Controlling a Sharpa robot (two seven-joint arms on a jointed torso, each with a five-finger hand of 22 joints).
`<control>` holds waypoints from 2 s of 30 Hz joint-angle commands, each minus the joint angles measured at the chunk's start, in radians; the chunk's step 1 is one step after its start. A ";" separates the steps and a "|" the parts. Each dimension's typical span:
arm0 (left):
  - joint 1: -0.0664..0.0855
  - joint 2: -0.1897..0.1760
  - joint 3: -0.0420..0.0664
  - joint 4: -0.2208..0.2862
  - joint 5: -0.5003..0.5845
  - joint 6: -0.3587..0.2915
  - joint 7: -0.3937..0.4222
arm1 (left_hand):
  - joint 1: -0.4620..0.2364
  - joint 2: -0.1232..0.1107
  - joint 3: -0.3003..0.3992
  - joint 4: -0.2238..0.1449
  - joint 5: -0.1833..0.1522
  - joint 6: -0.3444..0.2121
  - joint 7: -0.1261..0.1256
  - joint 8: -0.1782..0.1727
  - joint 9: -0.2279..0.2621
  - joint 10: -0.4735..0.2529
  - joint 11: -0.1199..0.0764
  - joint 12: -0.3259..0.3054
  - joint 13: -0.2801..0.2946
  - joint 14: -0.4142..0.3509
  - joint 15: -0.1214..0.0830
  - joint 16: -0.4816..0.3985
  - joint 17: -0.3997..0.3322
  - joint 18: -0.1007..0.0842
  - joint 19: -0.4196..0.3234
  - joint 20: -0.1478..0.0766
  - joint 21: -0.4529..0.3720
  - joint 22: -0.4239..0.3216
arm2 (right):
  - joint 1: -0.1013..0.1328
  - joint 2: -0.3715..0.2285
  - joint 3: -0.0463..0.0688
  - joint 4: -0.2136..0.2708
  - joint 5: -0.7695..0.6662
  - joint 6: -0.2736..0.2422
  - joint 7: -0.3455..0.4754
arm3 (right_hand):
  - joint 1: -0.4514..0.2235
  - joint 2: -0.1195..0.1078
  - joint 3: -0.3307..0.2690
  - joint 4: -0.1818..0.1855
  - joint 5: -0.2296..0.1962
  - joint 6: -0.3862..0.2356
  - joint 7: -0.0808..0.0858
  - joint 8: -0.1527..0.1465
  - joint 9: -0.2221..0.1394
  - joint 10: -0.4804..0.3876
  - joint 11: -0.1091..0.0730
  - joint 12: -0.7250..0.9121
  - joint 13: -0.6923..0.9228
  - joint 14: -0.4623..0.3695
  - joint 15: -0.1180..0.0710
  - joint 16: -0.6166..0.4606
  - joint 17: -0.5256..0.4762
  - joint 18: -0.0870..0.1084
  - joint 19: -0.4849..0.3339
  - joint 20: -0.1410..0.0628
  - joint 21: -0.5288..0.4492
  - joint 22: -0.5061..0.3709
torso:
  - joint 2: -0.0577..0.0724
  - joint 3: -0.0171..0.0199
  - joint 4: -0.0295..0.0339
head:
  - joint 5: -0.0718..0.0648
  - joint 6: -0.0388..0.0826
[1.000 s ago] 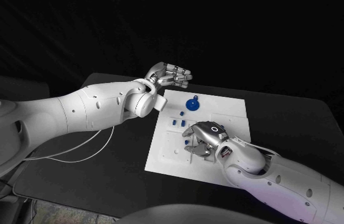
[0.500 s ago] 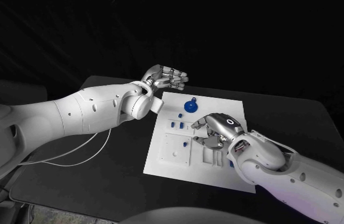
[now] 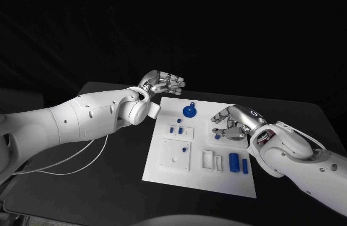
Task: Assemble the parts on the task board
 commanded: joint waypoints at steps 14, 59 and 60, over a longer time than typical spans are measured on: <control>0.001 0.000 0.001 0.004 -0.004 0.018 0.012 | 0.003 -0.002 0.001 0.009 0.002 0.002 0.003 -0.003 0.000 -0.002 0.002 0.000 0.000 0.006 -0.002 0.000 0.002 0.002 0.002 0.000 0.005 -0.003 | -0.007 0.008 0.005 -0.042 -0.064 0.195 -0.059 | 0.034 0.003 -0.072 0.006 -0.050 -0.024 -0.030 -0.001 -0.001 -0.053 0.011 -0.002 0.000 -0.009 0.004 0.004 -0.003 -0.005 0.036 0.003 -0.034 -0.013 | 0.002 -0.0021 0.0025 | -0.004 -0.002; 0.001 0.001 0.000 -0.007 -0.004 0.021 0.014 | 0.002 0.000 0.004 0.019 0.006 0.003 0.002 -0.003 0.000 -0.002 0.001 0.000 0.001 0.006 -0.002 0.000 0.002 0.002 0.003 0.000 0.007 -0.011 | -0.031 0.028 0.012 -0.022 -0.083 0.058 -0.081 | 0.013 0.068 0.225 -0.060 -0.159 0.175 -0.045 0.001 0.025 0.205 -0.065 0.006 0.011 0.015 -0.052 -0.008 0.013 -0.056 0.043 -0.055 0.065 0.039 | 0.000 -0.0019 0.0027 | 0.003 -0.009; 0.001 0.002 0.000 -0.009 -0.004 0.021 0.014 | 0.002 0.000 0.004 0.019 0.006 0.003 0.002 -0.003 0.000 -0.002 0.001 0.000 0.001 0.006 -0.002 0.000 0.002 0.002 0.003 0.000 0.007 -0.011 | -0.031 0.025 0.018 -0.011 -0.071 0.058 -0.078 | 0.013 0.068 0.225 -0.060 -0.159 0.175 -0.045 0.001 0.025 0.205 -0.065 0.006 0.011 0.015 -0.052 -0.008 0.013 -0.056 0.043 -0.055 0.065 0.039 | 0.000 -0.0023 0.0030 | 0.003 -0.010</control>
